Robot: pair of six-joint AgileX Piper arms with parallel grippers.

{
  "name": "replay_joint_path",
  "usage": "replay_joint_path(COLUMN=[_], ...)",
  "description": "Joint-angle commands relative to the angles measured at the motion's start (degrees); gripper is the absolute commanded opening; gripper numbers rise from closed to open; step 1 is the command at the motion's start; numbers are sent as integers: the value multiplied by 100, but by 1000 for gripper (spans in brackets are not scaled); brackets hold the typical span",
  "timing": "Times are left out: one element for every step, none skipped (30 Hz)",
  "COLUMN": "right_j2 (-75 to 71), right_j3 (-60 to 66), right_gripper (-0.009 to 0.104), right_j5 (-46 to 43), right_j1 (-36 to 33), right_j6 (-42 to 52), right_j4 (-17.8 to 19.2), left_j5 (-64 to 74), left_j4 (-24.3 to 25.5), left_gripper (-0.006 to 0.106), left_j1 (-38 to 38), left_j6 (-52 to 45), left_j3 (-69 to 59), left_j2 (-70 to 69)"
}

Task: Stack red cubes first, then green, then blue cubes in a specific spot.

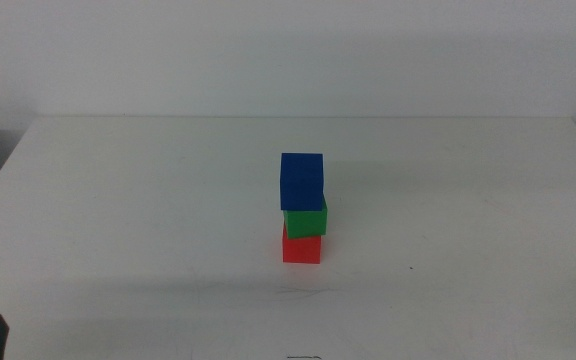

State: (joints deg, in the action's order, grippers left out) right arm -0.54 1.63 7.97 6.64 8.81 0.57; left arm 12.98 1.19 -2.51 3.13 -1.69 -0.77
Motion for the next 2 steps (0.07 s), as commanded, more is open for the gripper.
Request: replay_joint_path(right_j2=[-132,-132], right_j3=[-102,-102], right_gripper=[75,75], right_j5=[-415,-415], right_j1=[30,30], right_j6=[50,50], right_j4=[35,35], left_j5=[-457,-457], left_j4=[6,6], left_gripper=[94,94], left_j1=[3,3], left_j6=[37,37], left_j3=[17,17], left_j2=[-121,-121])
